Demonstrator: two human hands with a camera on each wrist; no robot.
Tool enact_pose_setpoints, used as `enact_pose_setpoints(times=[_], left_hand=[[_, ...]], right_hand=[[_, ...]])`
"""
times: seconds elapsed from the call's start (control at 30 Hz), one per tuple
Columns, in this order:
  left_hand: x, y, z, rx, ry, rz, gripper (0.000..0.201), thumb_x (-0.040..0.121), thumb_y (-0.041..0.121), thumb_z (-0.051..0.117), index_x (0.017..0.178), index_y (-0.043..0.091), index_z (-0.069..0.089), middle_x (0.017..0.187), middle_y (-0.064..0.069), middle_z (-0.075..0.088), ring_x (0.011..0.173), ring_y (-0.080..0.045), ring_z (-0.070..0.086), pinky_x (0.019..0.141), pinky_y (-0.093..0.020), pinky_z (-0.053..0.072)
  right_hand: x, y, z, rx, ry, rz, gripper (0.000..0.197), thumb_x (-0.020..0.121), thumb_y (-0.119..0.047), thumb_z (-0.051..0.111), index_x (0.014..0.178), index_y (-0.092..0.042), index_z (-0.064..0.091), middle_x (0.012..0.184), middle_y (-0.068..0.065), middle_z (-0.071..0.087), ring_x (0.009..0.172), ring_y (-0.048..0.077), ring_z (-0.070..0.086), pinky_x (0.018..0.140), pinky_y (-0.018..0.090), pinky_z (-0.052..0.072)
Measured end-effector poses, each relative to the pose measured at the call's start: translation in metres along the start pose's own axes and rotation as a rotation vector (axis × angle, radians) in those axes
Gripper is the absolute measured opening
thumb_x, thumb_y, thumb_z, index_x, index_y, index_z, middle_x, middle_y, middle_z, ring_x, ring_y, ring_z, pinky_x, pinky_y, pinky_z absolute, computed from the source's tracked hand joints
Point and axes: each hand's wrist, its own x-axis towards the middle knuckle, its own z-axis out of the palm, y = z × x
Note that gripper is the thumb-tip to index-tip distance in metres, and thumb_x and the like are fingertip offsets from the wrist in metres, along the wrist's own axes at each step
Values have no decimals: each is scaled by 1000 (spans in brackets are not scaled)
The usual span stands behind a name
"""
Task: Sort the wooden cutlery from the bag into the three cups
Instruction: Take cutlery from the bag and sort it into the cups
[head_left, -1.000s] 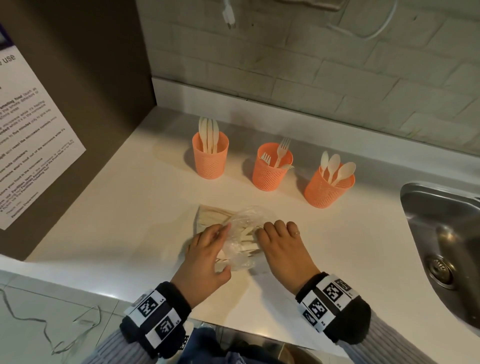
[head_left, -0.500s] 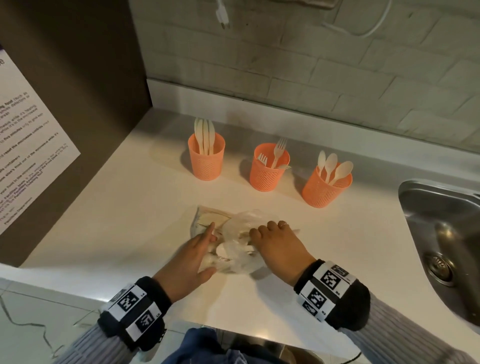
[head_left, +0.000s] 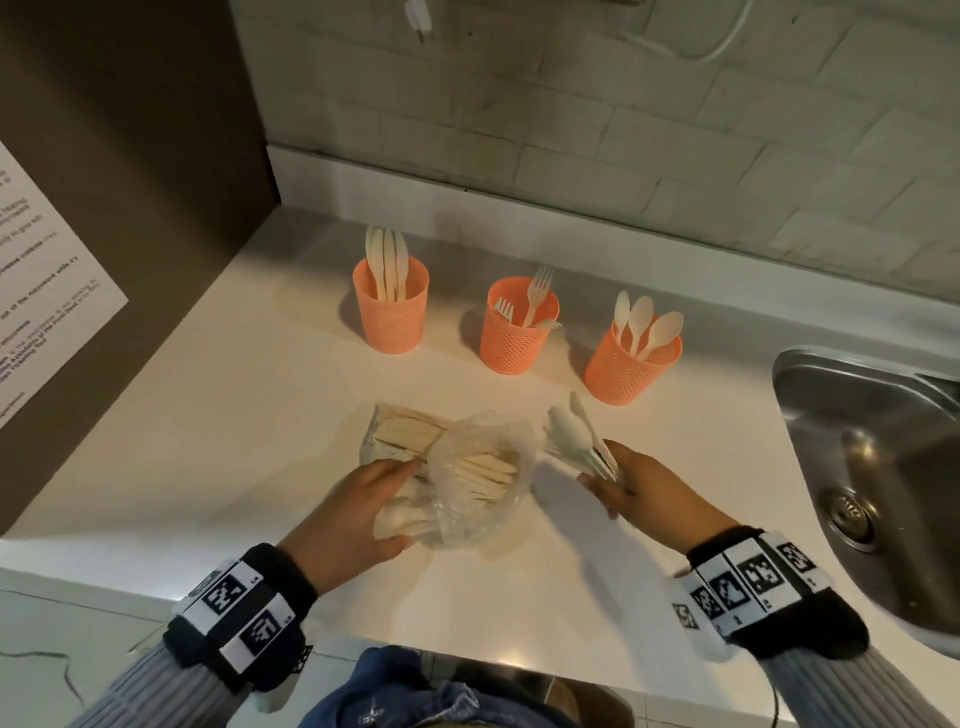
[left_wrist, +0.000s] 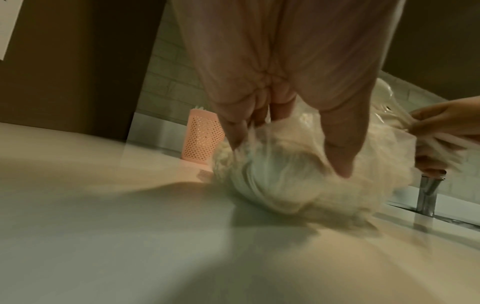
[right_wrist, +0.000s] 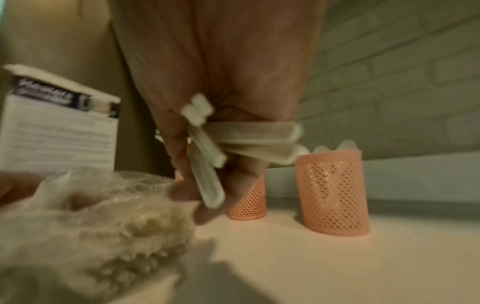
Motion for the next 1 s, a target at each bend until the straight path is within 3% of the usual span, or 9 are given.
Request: enact_pose_setpoints(times=[0.07,0.17,0.23,0.3,0.4,0.53,0.67,0.8,1.0], left_hand=[[-1,4,-7,-87,3,6,80,50,74,56,123,53,28,118,39,36,108,15,37,94,1,23],[0,5,-17,-213,81,-16,59,49,84,54,105,68,44,116,37,51,111,16,43,89,4,29],[4,8,-23,-248,162,-10,53,54,81,56,103,61,51,115,33,53,109,12,49,88,1,34],[9,19,-31,-285,251,14,40,64,66,64,99,48,60,111,27,56,102,4,55,85,-4,39],[21,45,-44,-436,345,21,11,75,30,70,85,32,66,96,15,64,90,-5,61,80,-10,44],[41,77,-52,-640,319,-21,12,75,20,72,87,22,70,88,-2,72,82,-15,65,76,-18,50],[61,82,-51,-624,327,-30,11,74,21,72,84,26,72,76,8,74,66,-6,62,67,-18,49],[72,77,-56,-728,346,-33,8,75,13,71,75,22,72,69,10,73,65,-6,65,66,-16,51],[86,80,-57,-932,165,-63,14,81,7,61,93,12,67,87,0,75,82,-13,69,70,-20,54]], right_hand=[[-3,-6,6,361,54,11,12,92,-27,52,88,-19,45,58,6,57,45,15,51,46,20,40],[3,-22,19,796,102,21,25,91,-22,54,76,-11,37,51,-2,48,34,16,38,37,23,31],[8,-36,27,1042,74,-1,30,90,-26,56,74,-11,36,52,-2,44,33,13,32,36,20,28],[13,-49,33,1179,27,-49,32,87,-32,55,72,-10,37,54,0,42,33,12,30,36,18,28],[18,-68,40,1249,-17,-109,33,87,-40,47,76,-9,41,56,2,43,34,12,30,37,19,28],[26,-91,45,1217,-11,-147,45,90,-50,40,75,-8,46,53,2,45,33,13,30,38,19,26],[33,-107,45,1089,84,-158,54,89,-55,38,75,-5,53,54,14,48,30,15,31,37,20,27],[34,-113,40,1061,211,-181,45,95,-44,35,74,-11,57,55,11,55,30,17,39,36,23,31],[35,-105,32,1073,315,-104,25,97,-26,42,77,-17,55,57,6,56,37,16,41,40,22,30]])
